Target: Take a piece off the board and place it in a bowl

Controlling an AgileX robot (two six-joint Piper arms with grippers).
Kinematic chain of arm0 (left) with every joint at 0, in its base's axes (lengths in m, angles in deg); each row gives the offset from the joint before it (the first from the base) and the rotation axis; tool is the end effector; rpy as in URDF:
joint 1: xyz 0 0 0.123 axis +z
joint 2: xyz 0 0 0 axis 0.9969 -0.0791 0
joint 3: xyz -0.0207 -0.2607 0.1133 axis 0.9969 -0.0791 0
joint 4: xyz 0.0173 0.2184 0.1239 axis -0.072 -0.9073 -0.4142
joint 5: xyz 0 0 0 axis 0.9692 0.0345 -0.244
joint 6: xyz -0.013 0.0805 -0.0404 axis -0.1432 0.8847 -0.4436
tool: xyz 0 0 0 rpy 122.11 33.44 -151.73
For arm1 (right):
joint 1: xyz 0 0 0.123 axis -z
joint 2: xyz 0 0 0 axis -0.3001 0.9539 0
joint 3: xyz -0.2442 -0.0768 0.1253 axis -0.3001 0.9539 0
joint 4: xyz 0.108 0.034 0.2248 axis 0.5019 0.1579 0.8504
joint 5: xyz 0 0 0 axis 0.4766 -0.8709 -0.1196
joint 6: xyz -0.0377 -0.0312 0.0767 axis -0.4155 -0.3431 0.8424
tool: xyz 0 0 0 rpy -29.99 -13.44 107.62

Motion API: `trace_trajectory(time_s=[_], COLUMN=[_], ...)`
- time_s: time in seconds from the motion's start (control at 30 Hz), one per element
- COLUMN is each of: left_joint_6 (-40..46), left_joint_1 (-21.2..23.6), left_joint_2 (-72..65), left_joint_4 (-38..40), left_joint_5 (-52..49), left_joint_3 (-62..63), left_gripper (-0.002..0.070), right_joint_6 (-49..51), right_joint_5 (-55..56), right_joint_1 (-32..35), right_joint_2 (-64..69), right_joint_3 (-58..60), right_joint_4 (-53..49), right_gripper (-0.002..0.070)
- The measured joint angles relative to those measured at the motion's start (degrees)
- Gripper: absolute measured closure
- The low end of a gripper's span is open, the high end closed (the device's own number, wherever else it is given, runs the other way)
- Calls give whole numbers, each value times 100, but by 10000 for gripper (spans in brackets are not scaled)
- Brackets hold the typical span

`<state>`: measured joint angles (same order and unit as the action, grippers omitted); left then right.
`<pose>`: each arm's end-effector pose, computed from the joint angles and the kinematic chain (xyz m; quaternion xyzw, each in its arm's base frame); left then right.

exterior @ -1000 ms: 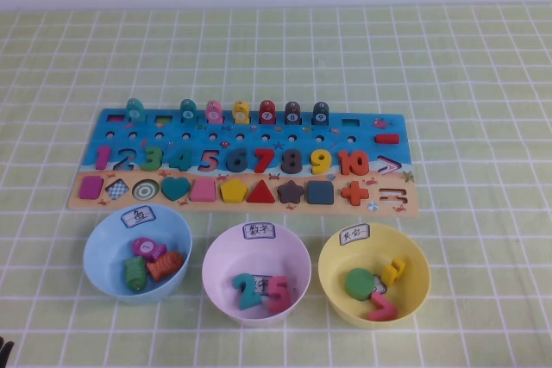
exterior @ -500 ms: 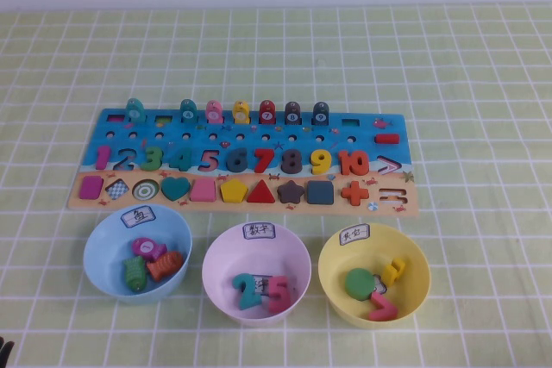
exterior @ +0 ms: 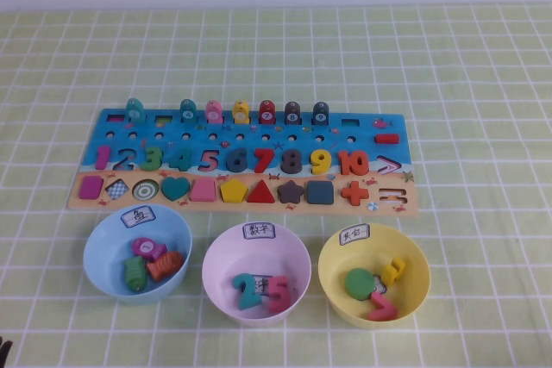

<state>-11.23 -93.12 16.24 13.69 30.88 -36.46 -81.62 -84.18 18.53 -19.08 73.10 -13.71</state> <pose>0.0522 -0.0059 0.1720 0.2350 0.7707 0.1030 0.5832 0.0525 -0.0013 0.1716 -0.0256 0.8030 -0.0323 0.5945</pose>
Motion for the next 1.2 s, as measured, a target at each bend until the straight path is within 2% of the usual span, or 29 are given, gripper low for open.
trace_trajectory(time_s=[0.57,0.83,0.93,1.0,1.03,1.13,1.2], left_joint_6=[0,-110,-763,-1555,-2243,-3759,-4249], left_joint_1=[0,0,0,0,0,0,0], left_joint_2=[0,0,0,0,0,0,0], left_joint_4=[-67,107,1009,2102,2905,4472,5132], left_joint_5=[28,509,1054,1358,1519,1884,2253], left_joint_3=[0,0,-11,-11,-11,-11,-11], left_gripper=[683,682,682,683,683,682,682], right_joint_6=[0,0,0,0,0,0,0], right_joint_5=[0,0,0,0,0,0,0], right_joint_1=[0,0,0,0,0,0,0], right_joint_2=[0,0,0,0,0,0,0], right_joint_3=[0,0,0,0,0,0,0], right_joint_4=[0,0,0,0,0,0,0], right_gripper=[694,694,694,694,694,694,694])
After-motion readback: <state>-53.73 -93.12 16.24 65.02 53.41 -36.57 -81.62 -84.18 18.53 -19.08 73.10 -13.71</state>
